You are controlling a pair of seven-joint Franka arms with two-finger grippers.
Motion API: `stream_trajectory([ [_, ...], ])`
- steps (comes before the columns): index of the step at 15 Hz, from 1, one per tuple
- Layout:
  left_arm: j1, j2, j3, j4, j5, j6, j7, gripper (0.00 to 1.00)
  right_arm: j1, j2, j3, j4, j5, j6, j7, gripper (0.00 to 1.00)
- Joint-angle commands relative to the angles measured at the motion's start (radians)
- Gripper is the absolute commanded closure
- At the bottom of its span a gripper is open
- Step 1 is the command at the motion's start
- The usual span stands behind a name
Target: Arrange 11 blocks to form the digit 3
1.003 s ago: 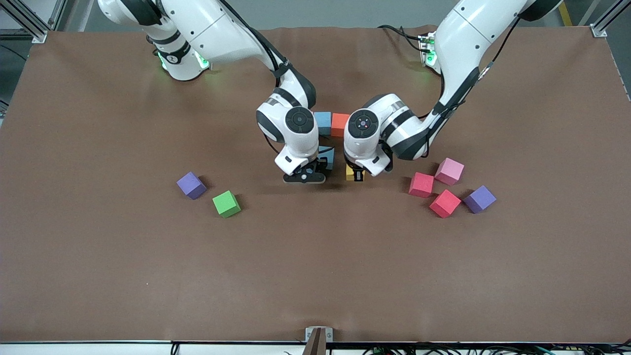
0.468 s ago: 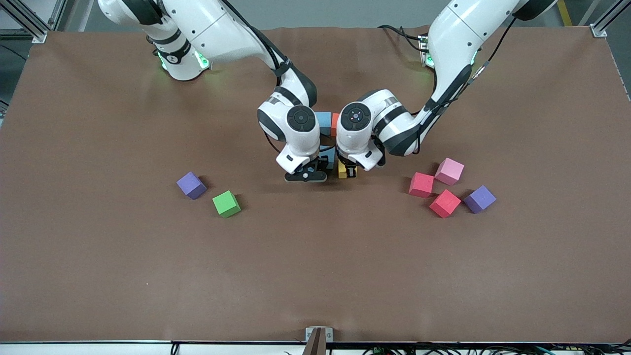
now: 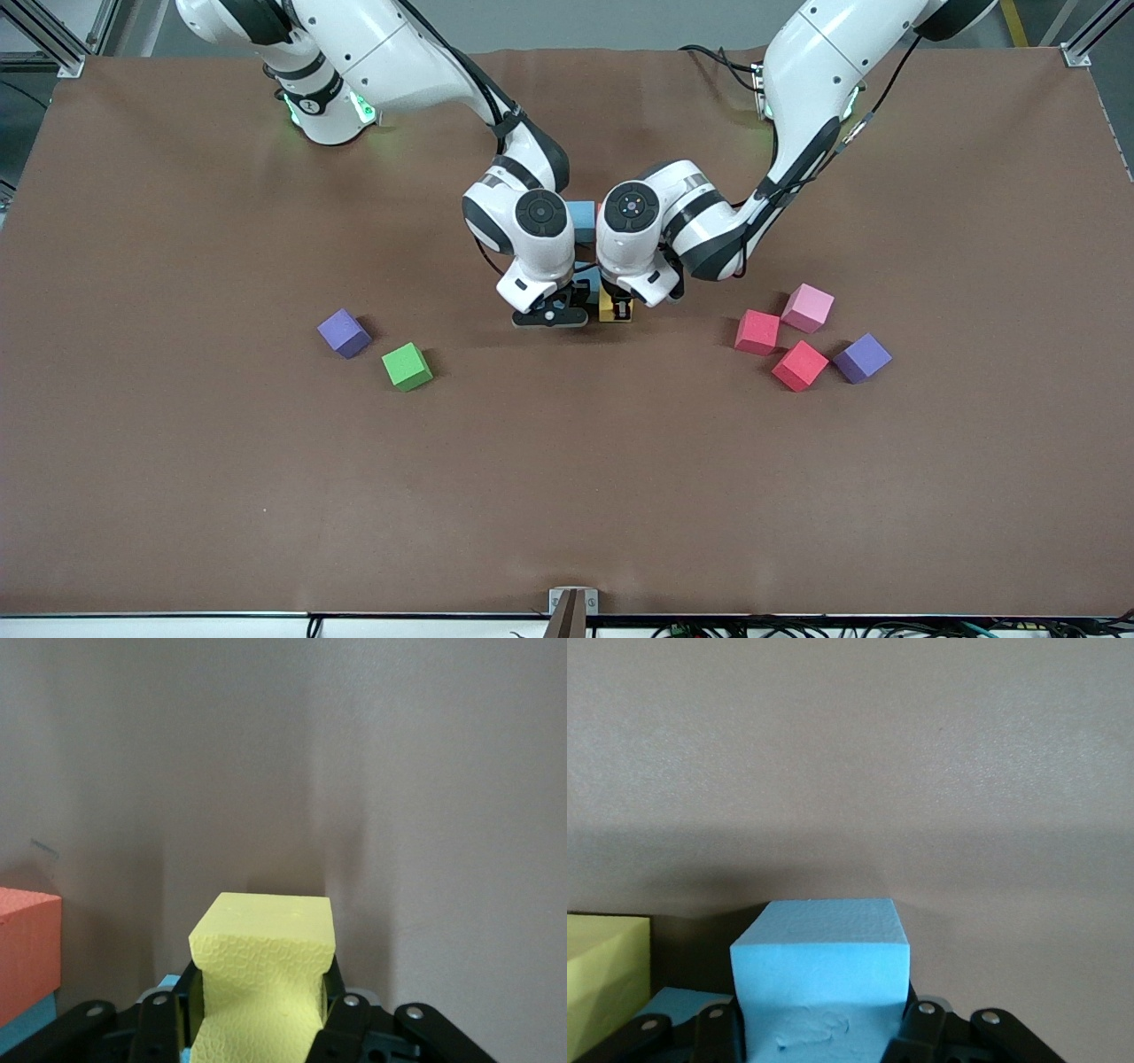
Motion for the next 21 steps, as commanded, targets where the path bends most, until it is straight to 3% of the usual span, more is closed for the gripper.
stream_trajectory([
  [1, -0.023, 0.025, 0.006, 0.037, -0.002, 0.002, -0.023, 0.72, 0.000, -0.007, -0.002, -0.043, 0.006, 0.007, -0.021, 0.86],
  [21, 0.060, 0.011, 0.015, 0.041, 0.015, 0.000, 0.060, 0.75, -0.021, -0.009, -0.006, -0.040, 0.006, 0.002, -0.037, 0.86],
])
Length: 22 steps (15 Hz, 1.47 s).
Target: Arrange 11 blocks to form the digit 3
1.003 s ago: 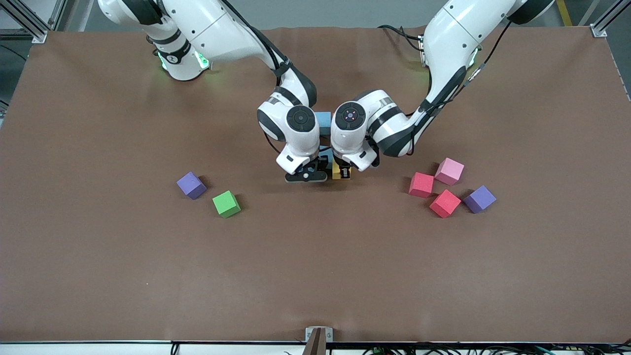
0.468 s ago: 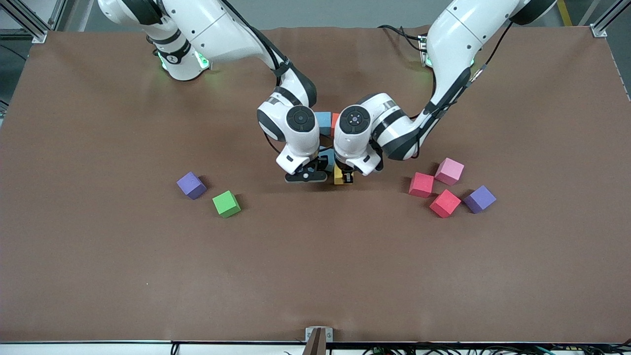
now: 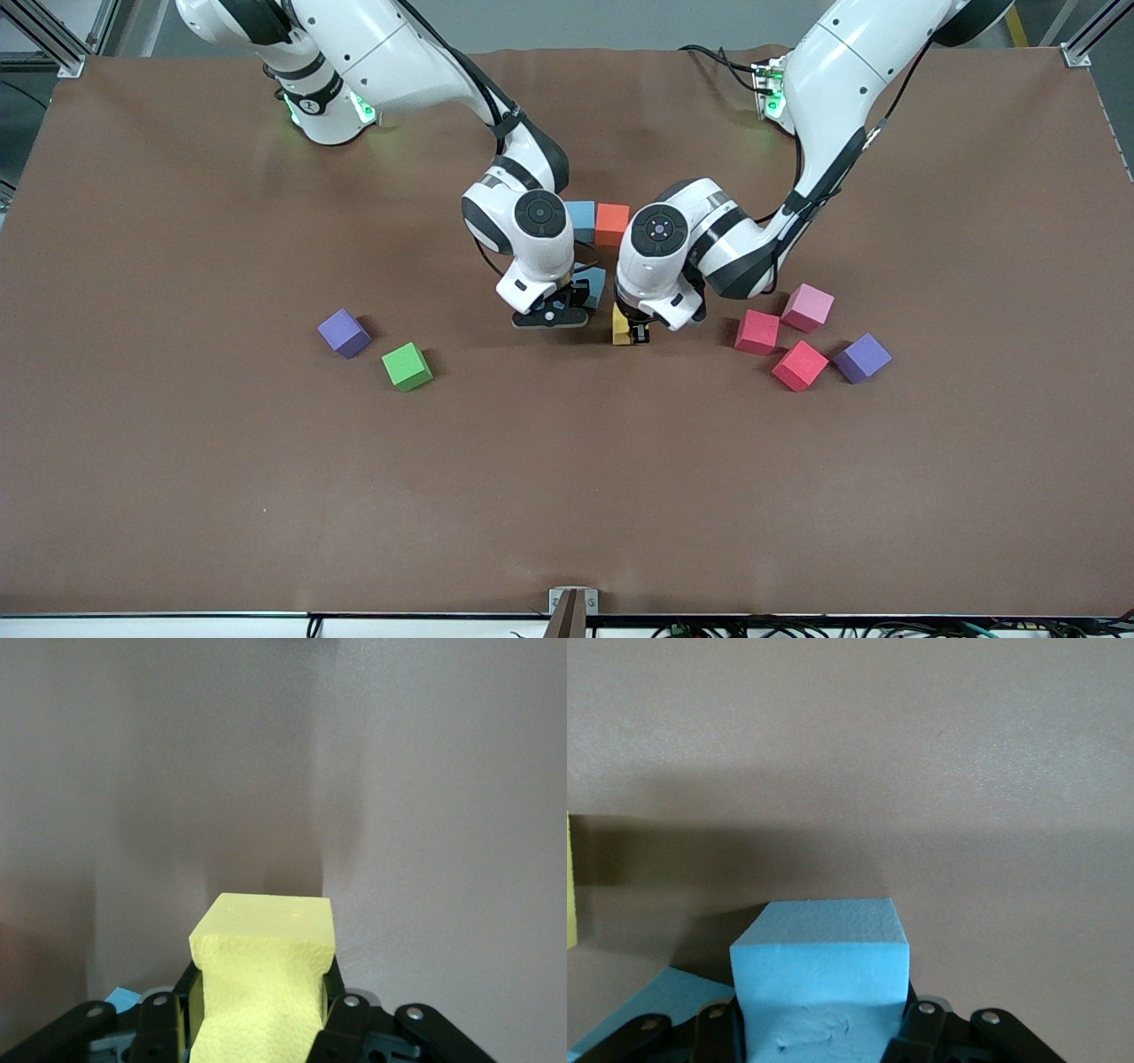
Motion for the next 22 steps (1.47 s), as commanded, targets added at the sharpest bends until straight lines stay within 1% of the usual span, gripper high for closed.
stream_trajectory([
  [1, 0.001, 0.004, 0.000, -0.001, 0.014, 0.001, 0.007, 0.75, -0.019, -0.008, -0.005, -0.039, 0.005, 0.003, -0.022, 0.86],
  [22, 0.000, 0.010, 0.000, 0.002, 0.016, 0.004, 0.011, 0.75, -0.013, -0.007, -0.005, -0.043, 0.014, -0.006, 0.013, 0.86],
])
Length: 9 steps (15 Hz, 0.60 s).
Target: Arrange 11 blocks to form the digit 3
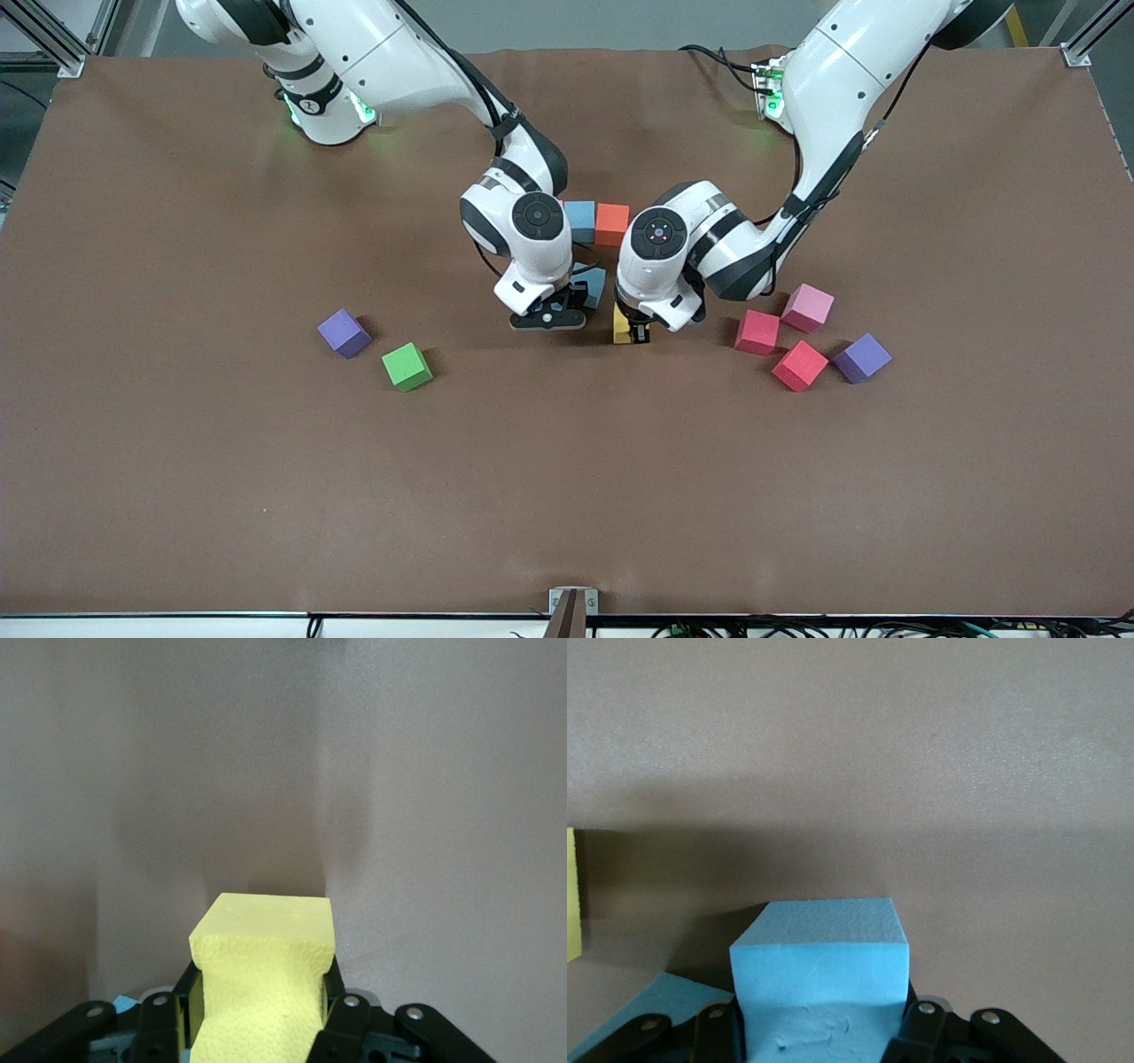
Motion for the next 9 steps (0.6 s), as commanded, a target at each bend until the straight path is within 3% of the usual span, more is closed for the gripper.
stream_trajectory([
  [1, -0.002, 0.000, 0.000, 0.004, 0.015, 0.004, 0.009, 0.75, -0.008, -0.006, -0.004, -0.043, 0.007, -0.013, 0.011, 0.86],
  [9, 0.000, 0.000, 0.000, 0.002, 0.029, 0.005, 0.009, 0.74, -0.010, -0.006, -0.004, -0.041, 0.008, -0.015, 0.024, 0.86],
])
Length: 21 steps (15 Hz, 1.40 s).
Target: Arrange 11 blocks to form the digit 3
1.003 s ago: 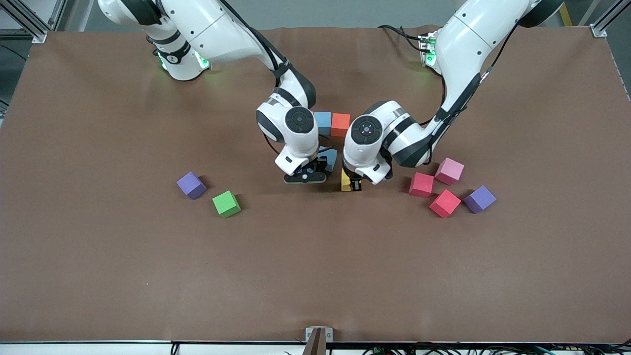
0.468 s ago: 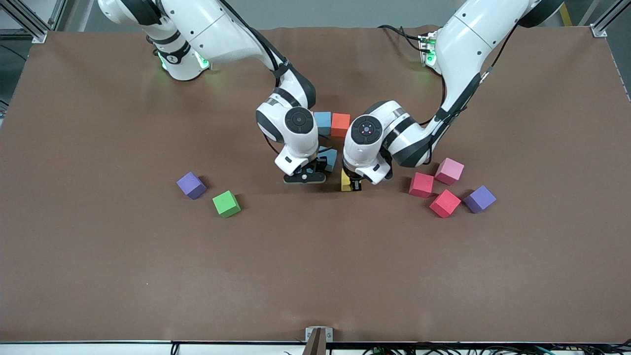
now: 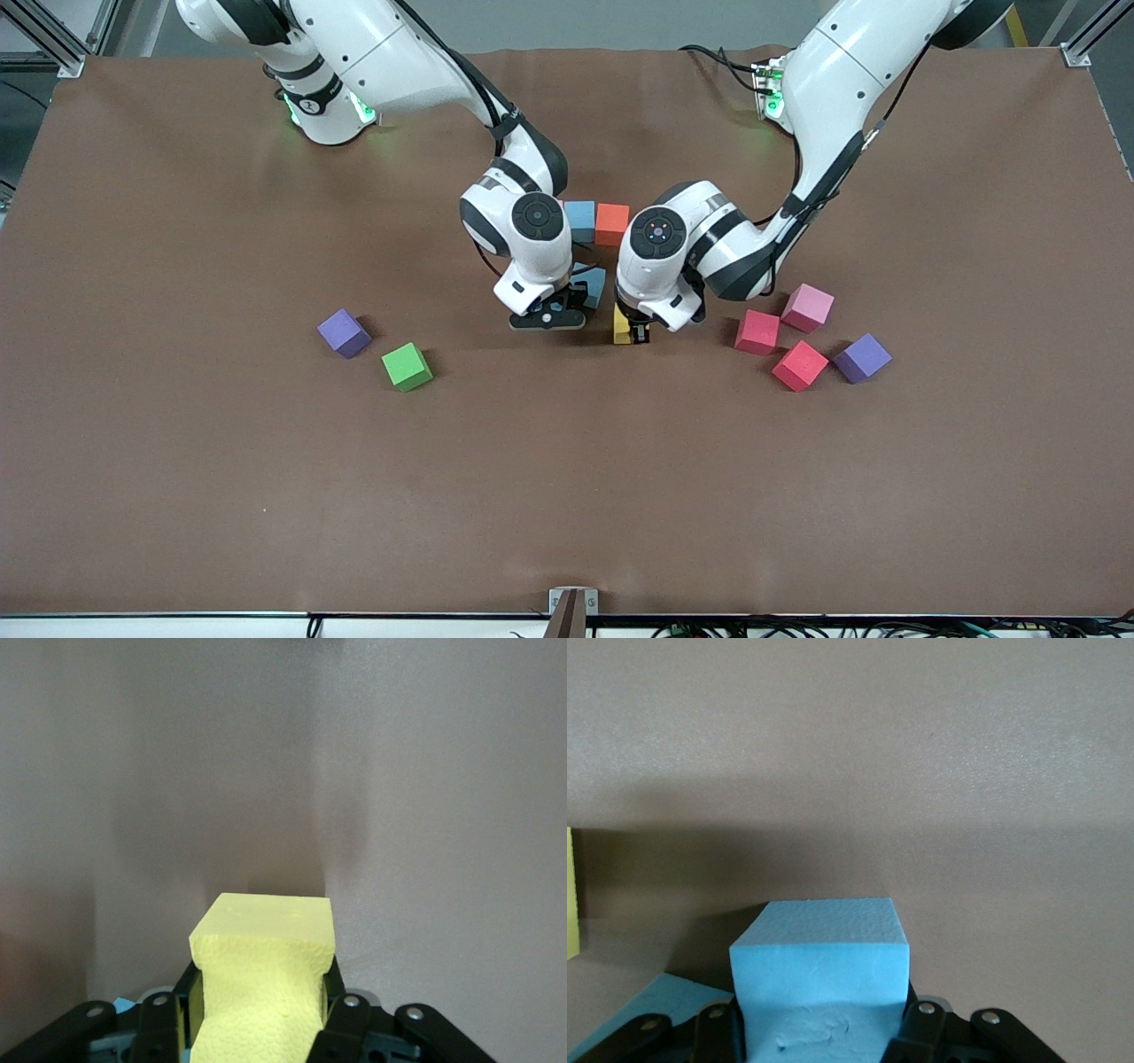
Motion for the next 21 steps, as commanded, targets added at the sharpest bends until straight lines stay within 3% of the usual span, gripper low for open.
stream_trajectory([
  [1, 0.000, 0.001, 0.000, 0.002, 0.023, 0.007, 0.008, 0.74, -0.008, -0.006, -0.003, -0.041, 0.007, -0.014, 0.026, 0.86],
  [21, -0.004, 0.000, 0.000, 0.005, 0.021, 0.007, 0.007, 0.74, -0.007, -0.008, -0.002, -0.030, 0.007, -0.047, 0.026, 0.85],
])
